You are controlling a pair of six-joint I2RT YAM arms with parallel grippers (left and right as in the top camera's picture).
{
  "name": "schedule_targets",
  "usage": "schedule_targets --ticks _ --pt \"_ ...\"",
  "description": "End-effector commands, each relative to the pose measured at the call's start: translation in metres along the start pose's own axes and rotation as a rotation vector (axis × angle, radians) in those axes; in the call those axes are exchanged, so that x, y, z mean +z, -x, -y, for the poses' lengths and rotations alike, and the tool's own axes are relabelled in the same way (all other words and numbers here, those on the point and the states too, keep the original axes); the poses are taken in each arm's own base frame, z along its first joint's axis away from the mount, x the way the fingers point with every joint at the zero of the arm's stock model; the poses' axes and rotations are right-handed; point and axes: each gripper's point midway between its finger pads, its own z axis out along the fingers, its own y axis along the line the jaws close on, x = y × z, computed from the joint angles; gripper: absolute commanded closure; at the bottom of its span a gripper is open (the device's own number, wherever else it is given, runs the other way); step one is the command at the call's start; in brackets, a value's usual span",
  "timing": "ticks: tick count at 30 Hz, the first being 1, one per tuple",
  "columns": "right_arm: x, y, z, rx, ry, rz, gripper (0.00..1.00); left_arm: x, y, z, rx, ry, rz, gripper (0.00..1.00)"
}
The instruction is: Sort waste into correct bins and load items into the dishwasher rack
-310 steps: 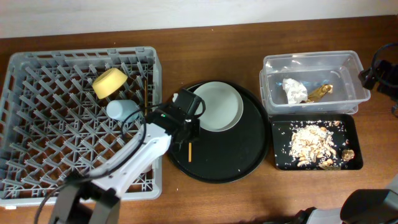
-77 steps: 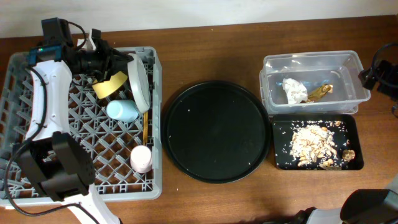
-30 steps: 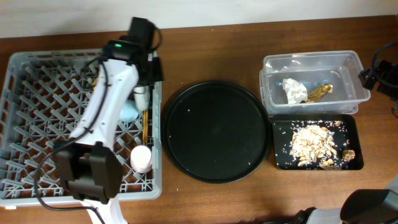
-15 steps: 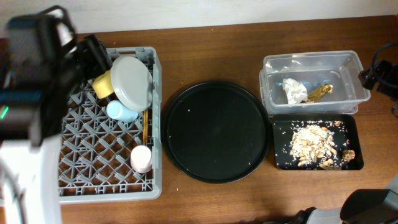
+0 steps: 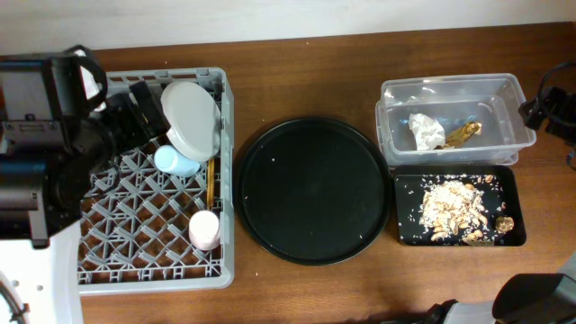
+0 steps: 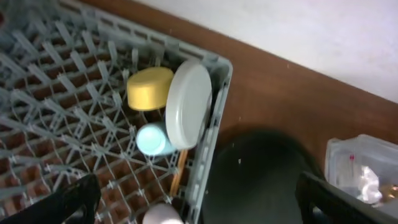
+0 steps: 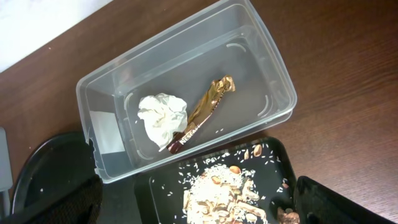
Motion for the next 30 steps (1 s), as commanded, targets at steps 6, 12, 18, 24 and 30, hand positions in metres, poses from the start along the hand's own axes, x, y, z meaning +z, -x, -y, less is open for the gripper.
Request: schedule_targets --ticks 6,12,18,24,30 --pt "-0.025 -0.002 -0.063 -0.149 0.065 0.060 0.01 -0.001 -0.014 -0.002 -0.040 0.000 -0.056 0.01" --pt "-0.113 -0.053 -0.200 -0.508 0.313 0.221 0.01 -0.002 -0.020 -0.004 -0.040 0.011 -0.080 0.01" --pt "-0.245 -0.105 -0.242 -0.918 0.458 0.652 0.01 -0.002 -0.020 -0.004 -0.040 0.011 -0.080 0.01" --pt "-0.283 -0.119 -0.209 -0.914 0.357 1.127 0.01 -0.002 -0.020 -0.004 -0.040 0.011 -0.080 0.01" --pt "-0.228 -0.150 -0.179 -0.832 0.313 1.353 0.01 -0.002 -0.020 -0.004 -0.040 0.011 -0.080 0.01"
